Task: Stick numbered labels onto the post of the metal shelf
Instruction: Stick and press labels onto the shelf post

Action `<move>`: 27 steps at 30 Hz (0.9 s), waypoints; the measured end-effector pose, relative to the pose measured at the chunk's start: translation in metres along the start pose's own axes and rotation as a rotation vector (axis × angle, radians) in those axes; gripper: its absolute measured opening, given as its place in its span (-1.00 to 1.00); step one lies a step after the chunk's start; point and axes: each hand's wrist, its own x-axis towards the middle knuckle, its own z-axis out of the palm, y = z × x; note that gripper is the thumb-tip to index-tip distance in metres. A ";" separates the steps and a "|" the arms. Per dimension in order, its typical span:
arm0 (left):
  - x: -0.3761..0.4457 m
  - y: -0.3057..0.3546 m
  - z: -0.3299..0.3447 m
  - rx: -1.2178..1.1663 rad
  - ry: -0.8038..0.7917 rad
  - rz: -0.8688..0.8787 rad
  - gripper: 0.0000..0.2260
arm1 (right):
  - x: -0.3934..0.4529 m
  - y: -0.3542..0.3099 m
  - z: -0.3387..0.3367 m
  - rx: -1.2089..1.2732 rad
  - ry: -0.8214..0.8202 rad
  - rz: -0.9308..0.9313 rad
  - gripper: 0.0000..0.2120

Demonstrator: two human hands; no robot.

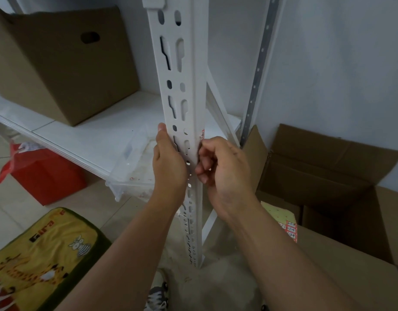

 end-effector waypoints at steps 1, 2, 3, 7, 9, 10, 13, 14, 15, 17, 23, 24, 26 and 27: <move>0.000 0.000 0.000 0.003 -0.004 0.005 -0.48 | 0.000 -0.001 0.000 -0.010 -0.003 0.004 -0.68; -0.001 0.001 0.000 0.003 -0.006 0.006 -0.48 | 0.000 -0.002 0.001 -0.024 0.000 0.010 -0.68; -0.001 0.002 0.000 0.000 -0.009 0.004 -0.49 | 0.000 -0.004 0.002 -0.039 0.007 0.017 -0.68; -0.001 0.002 -0.002 0.012 -0.024 0.009 -0.48 | -0.001 -0.011 0.004 -0.096 0.036 0.031 -0.71; 0.000 0.003 -0.002 0.015 -0.022 0.003 -0.49 | -0.002 -0.016 0.004 -0.139 0.039 0.036 -0.72; -0.001 0.003 -0.001 0.014 -0.019 -0.004 -0.50 | -0.002 -0.019 0.004 -0.160 0.038 0.045 -0.72; -0.001 0.003 0.002 -0.003 0.009 -0.028 -0.52 | -0.002 -0.030 0.005 -0.243 0.023 0.071 -0.75; -0.001 0.003 0.003 -0.007 0.015 -0.032 -0.52 | -0.001 -0.033 0.005 -0.267 0.019 0.079 -0.77; -0.001 0.003 0.003 -0.011 0.019 -0.033 -0.52 | 0.000 -0.036 0.005 -0.285 0.014 0.085 -0.78; -0.001 0.003 0.003 -0.014 0.015 -0.032 -0.53 | 0.001 -0.039 0.006 -0.307 0.015 0.082 -0.79; 0.000 0.001 0.004 -0.051 0.021 -0.034 -0.55 | 0.000 -0.031 0.016 -0.285 0.129 0.022 -0.73; 0.000 0.001 0.003 -0.064 0.021 -0.040 -0.55 | -0.002 -0.027 0.017 -0.290 0.130 0.027 -0.72; 0.001 0.001 0.003 -0.084 0.022 -0.046 -0.54 | -0.009 -0.018 0.015 -0.274 0.108 0.048 -0.72; 0.001 0.001 0.002 -0.079 0.022 -0.046 -0.53 | -0.012 -0.013 0.013 -0.238 0.088 0.059 -0.72</move>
